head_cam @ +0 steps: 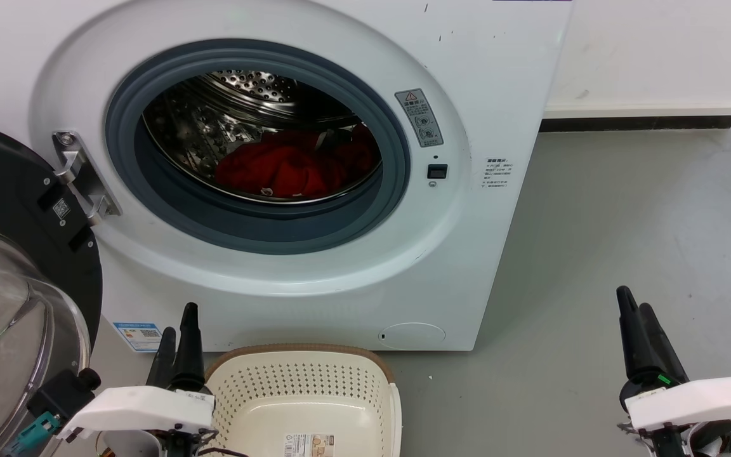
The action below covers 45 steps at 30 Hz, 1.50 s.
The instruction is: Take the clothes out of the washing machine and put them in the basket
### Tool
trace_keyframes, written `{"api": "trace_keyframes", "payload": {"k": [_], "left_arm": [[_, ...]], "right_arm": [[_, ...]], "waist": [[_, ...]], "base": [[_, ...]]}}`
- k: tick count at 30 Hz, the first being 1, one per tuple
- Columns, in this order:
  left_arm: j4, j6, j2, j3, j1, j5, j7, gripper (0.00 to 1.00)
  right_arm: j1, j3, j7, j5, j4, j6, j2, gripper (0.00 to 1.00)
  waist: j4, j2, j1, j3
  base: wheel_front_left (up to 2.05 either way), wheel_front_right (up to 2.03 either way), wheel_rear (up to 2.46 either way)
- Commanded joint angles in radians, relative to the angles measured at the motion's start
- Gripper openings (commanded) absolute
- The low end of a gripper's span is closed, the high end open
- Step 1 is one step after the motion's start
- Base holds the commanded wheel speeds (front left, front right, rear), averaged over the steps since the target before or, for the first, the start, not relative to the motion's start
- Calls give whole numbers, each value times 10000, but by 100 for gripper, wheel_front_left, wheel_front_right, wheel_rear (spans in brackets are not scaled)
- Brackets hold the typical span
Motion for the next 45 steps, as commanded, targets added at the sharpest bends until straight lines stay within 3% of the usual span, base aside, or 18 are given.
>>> {"api": "trace_keyframes", "payload": {"k": [1,45], "left_arm": [[-228,76,39,-49,14,366,-105,100],[-1018,911,58,-580,686,5814,-1392,100]], "right_arm": [[4,29,-116,-401,-228,0,-25,100],[615,362,-1403,-6077,-1401,-1,-24,100]], "waist": [[3,0,0,-4],[-27,0,0,35]], "base": [[0,0,0],[0,0,0]]}}
